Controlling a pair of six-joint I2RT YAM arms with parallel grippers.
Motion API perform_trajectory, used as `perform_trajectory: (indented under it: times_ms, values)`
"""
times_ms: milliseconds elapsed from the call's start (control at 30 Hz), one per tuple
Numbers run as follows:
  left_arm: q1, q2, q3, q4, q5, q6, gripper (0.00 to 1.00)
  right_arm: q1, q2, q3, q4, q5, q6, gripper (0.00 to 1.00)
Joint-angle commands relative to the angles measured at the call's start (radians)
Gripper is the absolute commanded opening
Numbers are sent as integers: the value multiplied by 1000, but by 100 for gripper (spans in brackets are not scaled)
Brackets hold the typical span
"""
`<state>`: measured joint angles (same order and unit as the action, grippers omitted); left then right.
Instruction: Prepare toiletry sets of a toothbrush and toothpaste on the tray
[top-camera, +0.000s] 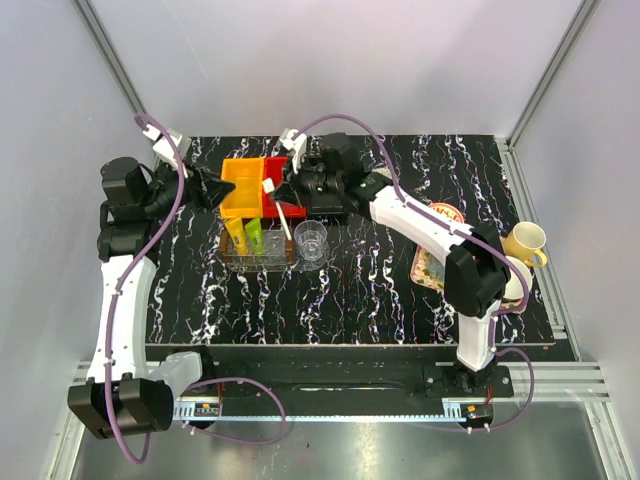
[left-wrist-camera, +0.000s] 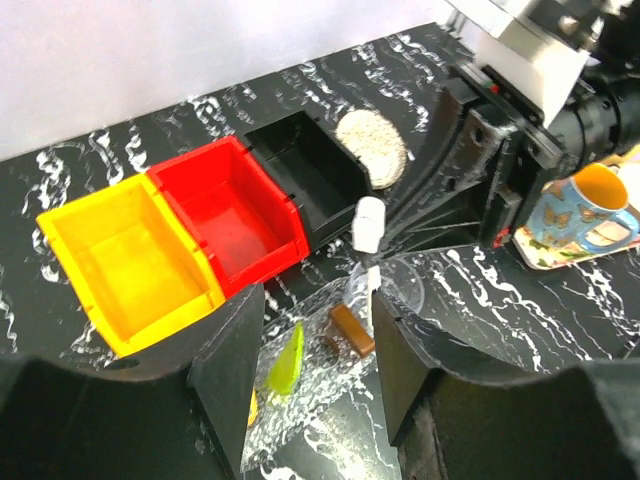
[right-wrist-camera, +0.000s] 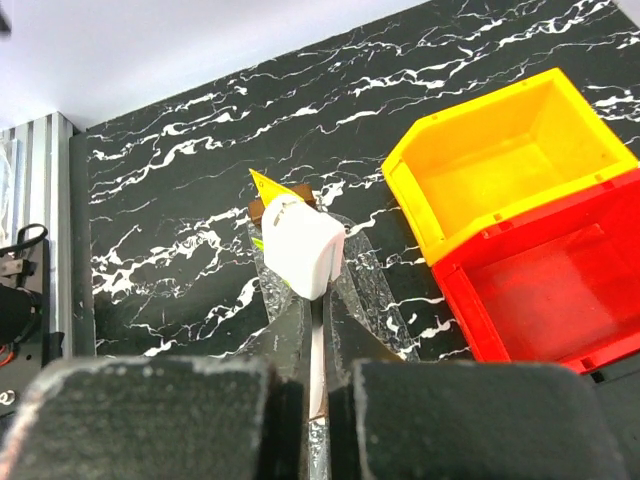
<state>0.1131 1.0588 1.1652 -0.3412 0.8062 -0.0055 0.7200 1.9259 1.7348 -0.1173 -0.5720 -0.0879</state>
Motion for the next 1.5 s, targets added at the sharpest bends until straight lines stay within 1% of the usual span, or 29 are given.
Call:
perform_trajectory:
  times_ms: [0, 33, 133, 300, 600, 767, 1000, 1467]
  values:
    - [55, 0, -47, 51, -41, -7, 50, -7, -24, -95, 336, -55, 27, 0]
    - [63, 0, -50, 65, -42, -11, 50, -8, -24, -104, 396, -66, 28, 0]
    - [89, 3, -62, 86, -39, -28, 50, -13, -21, -121, 488, -95, 59, 0]
    - [111, 7, -75, 97, -39, -45, 50, -28, -7, -150, 611, -114, 117, 0]
    - [122, -6, -104, 145, -32, -85, 50, -36, -15, -273, 740, -111, 143, 0]
    - [120, -5, -124, 166, -25, -93, 50, -50, -19, -302, 778, -120, 186, 0]
    - [123, -6, -128, 166, -19, -85, 50, -53, -21, -317, 782, -134, 217, 0]
    - [128, -8, -148, 169, -4, -77, 50, -51, 7, -325, 751, -138, 206, 0]
